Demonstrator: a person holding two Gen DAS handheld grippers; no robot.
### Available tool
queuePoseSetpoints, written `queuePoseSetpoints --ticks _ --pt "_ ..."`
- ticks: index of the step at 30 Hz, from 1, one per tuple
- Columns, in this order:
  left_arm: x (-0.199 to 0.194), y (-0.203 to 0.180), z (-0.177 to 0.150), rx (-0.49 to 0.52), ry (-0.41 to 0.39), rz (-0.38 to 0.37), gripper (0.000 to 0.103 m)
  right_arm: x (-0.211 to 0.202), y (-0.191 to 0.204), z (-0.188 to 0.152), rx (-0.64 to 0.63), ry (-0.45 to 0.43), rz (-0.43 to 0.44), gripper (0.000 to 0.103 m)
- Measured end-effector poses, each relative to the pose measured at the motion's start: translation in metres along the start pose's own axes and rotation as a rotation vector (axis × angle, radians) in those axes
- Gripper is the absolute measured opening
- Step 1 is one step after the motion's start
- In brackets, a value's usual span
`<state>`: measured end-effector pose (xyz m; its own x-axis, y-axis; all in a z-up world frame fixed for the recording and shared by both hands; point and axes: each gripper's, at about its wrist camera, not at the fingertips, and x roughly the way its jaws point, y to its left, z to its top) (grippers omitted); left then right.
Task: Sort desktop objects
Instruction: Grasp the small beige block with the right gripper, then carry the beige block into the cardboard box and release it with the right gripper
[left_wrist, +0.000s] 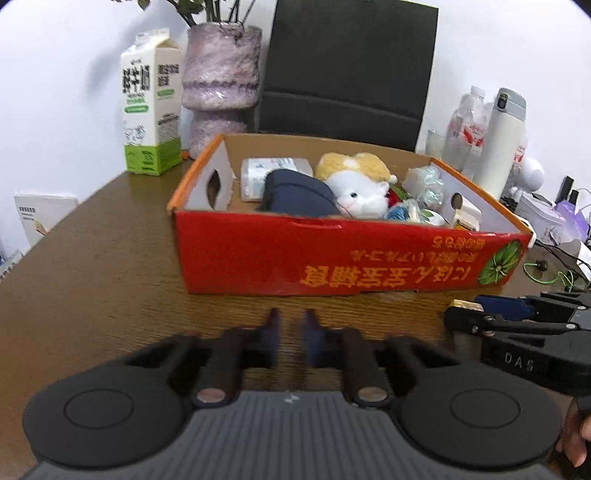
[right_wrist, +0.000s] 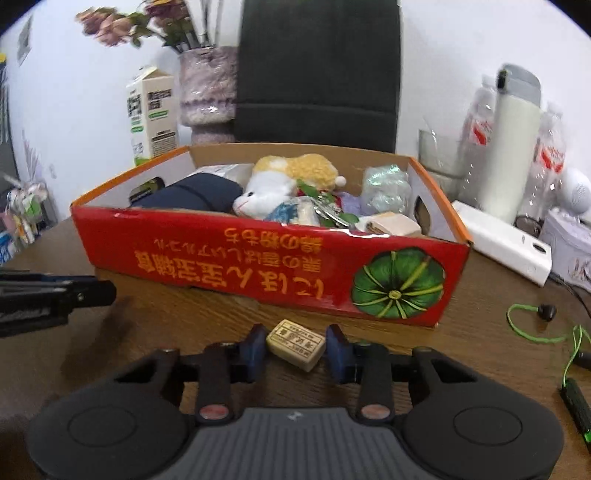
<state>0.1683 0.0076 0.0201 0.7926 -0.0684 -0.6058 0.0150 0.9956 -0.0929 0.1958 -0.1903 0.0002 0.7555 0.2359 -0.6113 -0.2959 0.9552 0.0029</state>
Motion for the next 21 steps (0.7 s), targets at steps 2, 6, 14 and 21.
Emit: queuePoseSetpoints --ticks 2,6,14,21 --pt "-0.001 -0.002 -0.002 0.006 -0.001 -0.024 0.005 -0.004 0.005 -0.003 -0.022 -0.011 0.028 0.034" --pt "-0.011 -0.009 -0.003 0.039 -0.037 -0.031 0.004 -0.016 0.017 -0.001 -0.036 -0.052 0.04 0.034" --pt "-0.069 -0.021 -0.028 0.058 -0.062 -0.035 0.003 -0.091 0.03 -0.019 0.058 -0.128 0.102 0.034" --pt "-0.138 -0.033 -0.074 0.085 -0.084 -0.034 0.003 -0.164 0.052 -0.077 0.094 -0.166 0.089 0.035"
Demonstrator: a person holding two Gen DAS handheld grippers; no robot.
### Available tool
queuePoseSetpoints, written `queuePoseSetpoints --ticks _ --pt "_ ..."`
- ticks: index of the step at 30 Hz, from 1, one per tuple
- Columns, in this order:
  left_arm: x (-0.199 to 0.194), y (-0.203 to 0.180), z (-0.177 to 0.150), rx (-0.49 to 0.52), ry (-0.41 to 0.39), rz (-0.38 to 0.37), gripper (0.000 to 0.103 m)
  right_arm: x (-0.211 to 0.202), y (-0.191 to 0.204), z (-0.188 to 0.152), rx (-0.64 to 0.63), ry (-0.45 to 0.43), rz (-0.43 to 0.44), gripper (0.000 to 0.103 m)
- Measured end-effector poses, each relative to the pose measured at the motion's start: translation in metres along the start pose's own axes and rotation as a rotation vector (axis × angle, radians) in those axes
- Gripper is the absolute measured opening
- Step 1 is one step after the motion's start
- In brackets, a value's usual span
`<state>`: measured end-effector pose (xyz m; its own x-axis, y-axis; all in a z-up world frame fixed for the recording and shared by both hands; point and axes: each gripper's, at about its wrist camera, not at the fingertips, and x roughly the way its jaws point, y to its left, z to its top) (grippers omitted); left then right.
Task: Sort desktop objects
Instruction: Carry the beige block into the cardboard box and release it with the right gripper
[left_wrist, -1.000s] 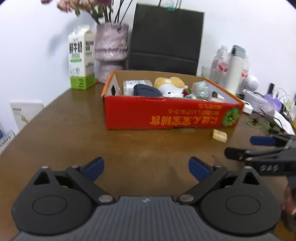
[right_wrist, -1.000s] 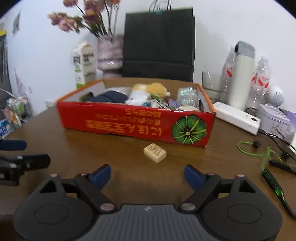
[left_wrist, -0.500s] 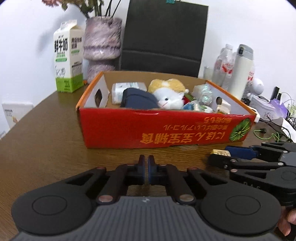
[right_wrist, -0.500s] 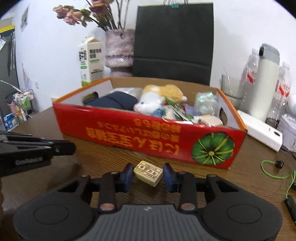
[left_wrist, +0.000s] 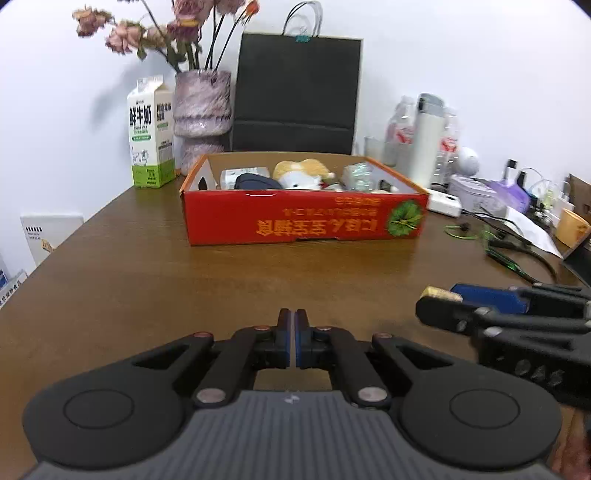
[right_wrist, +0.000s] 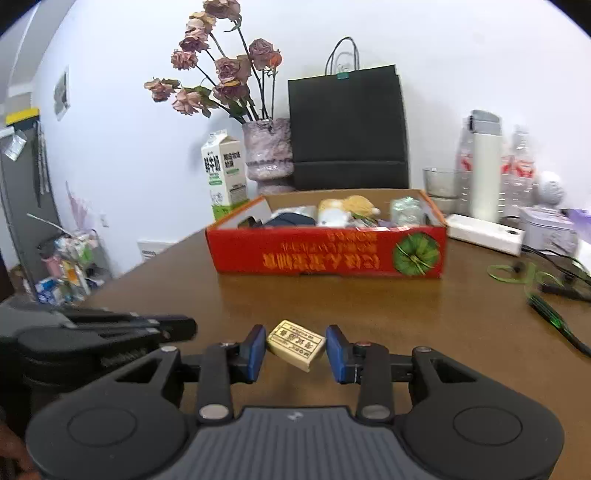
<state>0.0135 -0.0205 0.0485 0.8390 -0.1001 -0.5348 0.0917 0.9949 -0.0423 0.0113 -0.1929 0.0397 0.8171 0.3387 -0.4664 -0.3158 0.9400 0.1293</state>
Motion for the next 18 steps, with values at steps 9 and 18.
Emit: queuePoseSetpoints --ticks 9,18 --pt "-0.047 -0.014 -0.033 0.0 -0.006 0.004 0.004 -0.056 0.015 -0.035 -0.005 -0.009 -0.048 0.035" --pt "-0.069 -0.009 -0.045 -0.019 -0.028 0.014 0.004 -0.082 0.013 -0.049 0.0 -0.008 -0.08 0.035"
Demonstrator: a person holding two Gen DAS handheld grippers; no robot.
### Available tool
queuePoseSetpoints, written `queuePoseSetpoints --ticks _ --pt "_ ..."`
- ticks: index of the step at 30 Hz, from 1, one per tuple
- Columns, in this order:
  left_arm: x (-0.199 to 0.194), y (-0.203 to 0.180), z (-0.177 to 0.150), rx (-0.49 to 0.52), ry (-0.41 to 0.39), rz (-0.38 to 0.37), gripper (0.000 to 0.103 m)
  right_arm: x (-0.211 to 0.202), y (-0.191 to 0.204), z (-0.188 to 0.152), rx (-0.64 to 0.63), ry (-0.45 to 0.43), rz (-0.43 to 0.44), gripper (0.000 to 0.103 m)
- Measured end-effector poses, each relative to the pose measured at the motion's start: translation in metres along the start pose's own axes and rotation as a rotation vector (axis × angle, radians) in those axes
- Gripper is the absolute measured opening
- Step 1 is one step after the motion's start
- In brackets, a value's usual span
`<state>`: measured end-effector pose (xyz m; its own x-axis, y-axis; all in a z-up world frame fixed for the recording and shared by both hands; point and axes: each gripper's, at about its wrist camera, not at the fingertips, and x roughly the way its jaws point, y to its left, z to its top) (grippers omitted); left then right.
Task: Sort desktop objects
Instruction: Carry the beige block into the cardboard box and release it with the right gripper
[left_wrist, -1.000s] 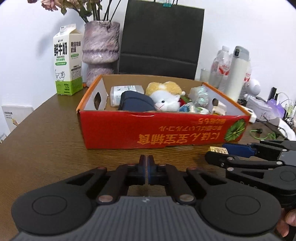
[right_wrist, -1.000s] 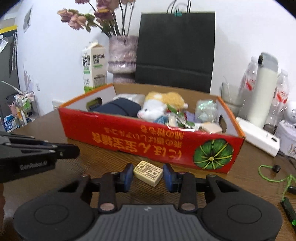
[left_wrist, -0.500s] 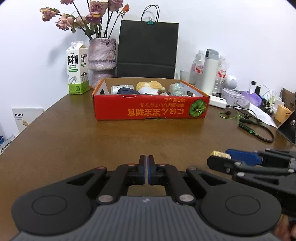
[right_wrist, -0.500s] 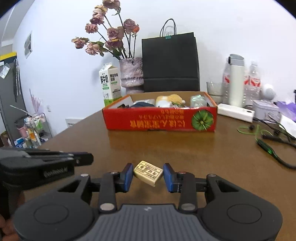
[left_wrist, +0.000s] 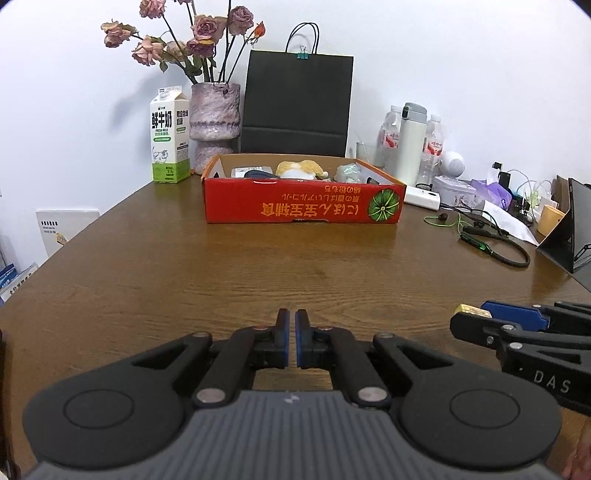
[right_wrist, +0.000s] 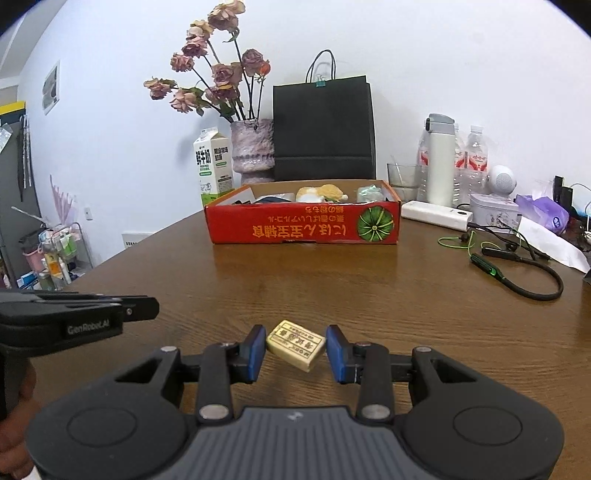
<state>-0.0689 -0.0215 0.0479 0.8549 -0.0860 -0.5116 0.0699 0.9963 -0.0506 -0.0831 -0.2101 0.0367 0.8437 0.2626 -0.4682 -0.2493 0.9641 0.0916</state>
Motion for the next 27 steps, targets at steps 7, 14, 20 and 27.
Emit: queuePoseSetpoints --ticks 7,14,20,27 --pt "0.002 -0.003 -0.003 0.004 0.006 -0.004 0.004 0.0 0.003 0.0 -0.008 -0.003 0.008 0.035" --pt "0.003 -0.002 -0.002 -0.004 0.001 -0.002 0.004 -0.002 0.003 0.003 -0.001 -0.021 0.01 0.035" --pt "0.006 0.002 0.017 -0.02 -0.04 -0.013 0.004 0.002 0.002 0.021 -0.007 -0.05 0.029 0.035" --pt "0.034 0.014 0.098 -0.054 -0.114 -0.068 0.004 0.028 -0.016 0.103 -0.02 -0.135 0.105 0.035"
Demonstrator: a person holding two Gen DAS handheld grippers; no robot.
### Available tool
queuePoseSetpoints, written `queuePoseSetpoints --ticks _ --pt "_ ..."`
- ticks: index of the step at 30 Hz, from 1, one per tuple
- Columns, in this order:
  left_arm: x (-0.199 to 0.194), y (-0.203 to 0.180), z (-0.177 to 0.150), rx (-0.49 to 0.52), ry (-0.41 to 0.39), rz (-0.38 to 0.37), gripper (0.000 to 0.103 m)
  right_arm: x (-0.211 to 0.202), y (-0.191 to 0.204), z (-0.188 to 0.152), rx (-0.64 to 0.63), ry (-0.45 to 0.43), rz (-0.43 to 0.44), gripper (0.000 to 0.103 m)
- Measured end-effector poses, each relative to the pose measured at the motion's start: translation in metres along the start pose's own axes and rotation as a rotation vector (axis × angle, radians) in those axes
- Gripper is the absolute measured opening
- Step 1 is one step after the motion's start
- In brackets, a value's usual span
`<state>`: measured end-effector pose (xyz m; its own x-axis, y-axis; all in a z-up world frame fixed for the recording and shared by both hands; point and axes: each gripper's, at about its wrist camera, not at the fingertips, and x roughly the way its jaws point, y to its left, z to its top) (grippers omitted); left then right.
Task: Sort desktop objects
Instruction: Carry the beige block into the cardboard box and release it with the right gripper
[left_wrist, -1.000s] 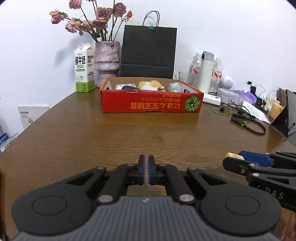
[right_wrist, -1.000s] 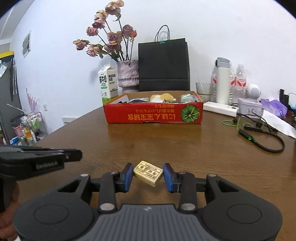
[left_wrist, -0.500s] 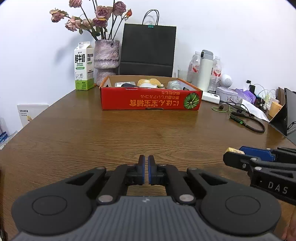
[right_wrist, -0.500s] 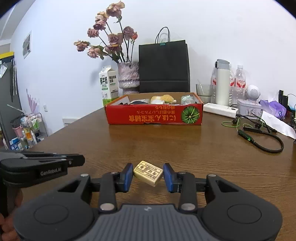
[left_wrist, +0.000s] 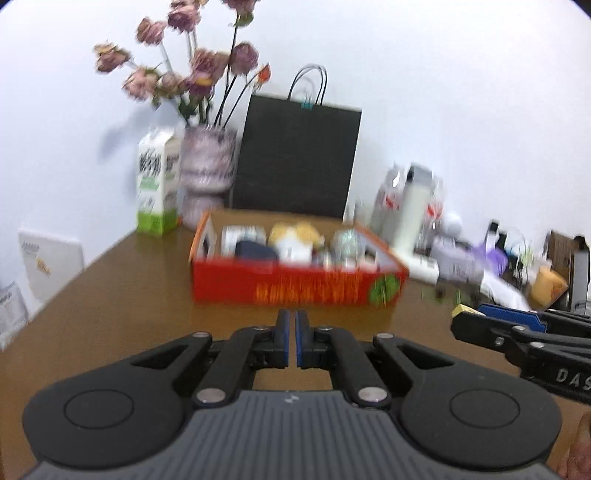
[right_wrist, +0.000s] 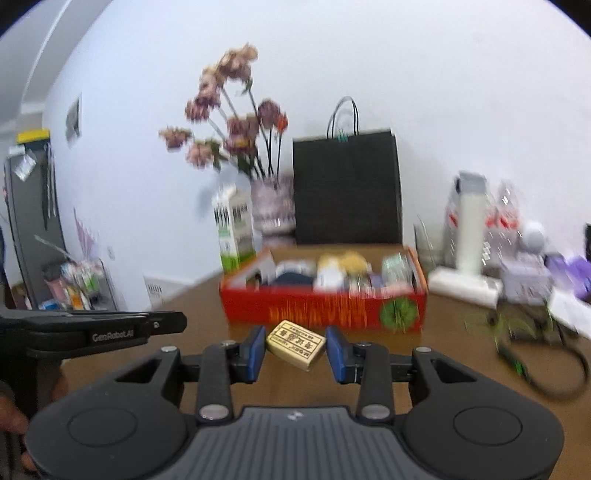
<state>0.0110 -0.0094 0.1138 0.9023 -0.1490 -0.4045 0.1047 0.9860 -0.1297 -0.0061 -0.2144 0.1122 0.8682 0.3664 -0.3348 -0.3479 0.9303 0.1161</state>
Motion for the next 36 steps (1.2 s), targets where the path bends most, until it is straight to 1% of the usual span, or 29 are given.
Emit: queuePoseSetpoints --ticks 2,3,5,7,9,11,13,16,18,21,23,24,25,26,27,28,29,30,31,32,33,34,36 --pt "0.022 0.005 0.03 0.012 -0.015 0.006 0.004 0.019 -0.008 0.025 -0.024 -0.017 -0.015 0.035" --pt "0.037 0.008 0.045 0.028 -0.011 0.003 0.004 0.033 -0.014 0.042 -0.033 -0.024 -0.027 0.035" --pt "0.07 0.016 0.074 0.015 0.016 -0.013 0.004 0.062 -0.025 0.068 -0.028 -0.01 -0.031 0.035" --pt "0.109 0.026 0.099 -0.02 0.069 -0.025 0.004 0.103 -0.039 0.093 -0.031 0.039 -0.037 0.035" --pt "0.145 0.031 0.115 -0.006 0.117 -0.033 0.004 0.147 -0.057 0.112 -0.027 0.087 -0.056 0.035" --pt "0.182 0.039 0.126 -0.036 0.172 -0.023 0.004 0.19 -0.074 0.122 -0.011 0.147 -0.075 0.035" --pt "0.217 0.045 0.132 -0.061 0.207 -0.023 0.004 0.237 -0.093 0.125 0.022 0.217 -0.085 0.035" --pt "0.271 0.048 0.131 -0.053 0.267 0.001 0.004 0.298 -0.111 0.123 0.013 0.285 -0.136 0.035" --pt "0.299 0.051 0.129 -0.055 0.308 0.001 0.004 0.332 -0.121 0.117 0.026 0.319 -0.173 0.035" --pt "0.335 0.057 0.128 -0.064 0.359 -0.021 0.005 0.37 -0.136 0.105 0.058 0.372 -0.183 0.035" --pt "0.352 0.06 0.126 -0.071 0.391 -0.009 0.009 0.386 -0.143 0.099 0.073 0.408 -0.193 0.036" --pt "0.358 0.061 0.125 -0.061 0.412 0.003 0.009 0.391 -0.144 0.099 0.076 0.413 -0.192 0.036" --pt "0.36 0.06 0.125 -0.044 0.431 0.015 0.015 0.391 -0.143 0.1 0.077 0.4 -0.192 0.037" --pt "0.359 0.06 0.125 -0.031 0.432 0.021 0.032 0.389 -0.141 0.103 0.08 0.391 -0.19 0.045" --pt "0.356 0.06 0.126 -0.026 0.416 0.024 0.044 0.388 -0.141 0.107 0.087 0.387 -0.185 0.051" --pt "0.351 0.061 0.128 -0.025 0.392 0.023 0.06 0.384 -0.14 0.112 0.09 0.377 -0.182 0.052" --pt "0.346 0.06 0.13 -0.026 0.376 0.023 0.07 0.382 -0.138 0.116 0.085 0.371 -0.182 0.053" --pt "0.341 0.061 0.133 -0.032 0.367 0.026 0.074 0.378 -0.135 0.121 0.07 0.373 -0.183 0.055" --pt "0.336 0.061 0.136 -0.039 0.364 0.026 0.081 0.375 -0.132 0.124 0.058 0.378 -0.187 0.056" --pt "0.332 0.06 0.14 -0.042 0.372 0.025 0.088 0.371 -0.129 0.126 0.046 0.39 -0.193 0.063" --pt "0.33 0.059 0.142 -0.046 0.391 0.03 0.091 0.366 -0.128 0.129 0.033 0.405 -0.202 0.067" --pt "0.326 0.058 0.144 -0.046 0.416 0.04 0.095 0.36 -0.125 0.131 0.023 0.41 -0.213 0.068" --pt "0.312 0.053 0.145 -0.035 0.435 0.061 0.096 0.344 -0.124 0.13 0.025 0.427 -0.217 0.074"
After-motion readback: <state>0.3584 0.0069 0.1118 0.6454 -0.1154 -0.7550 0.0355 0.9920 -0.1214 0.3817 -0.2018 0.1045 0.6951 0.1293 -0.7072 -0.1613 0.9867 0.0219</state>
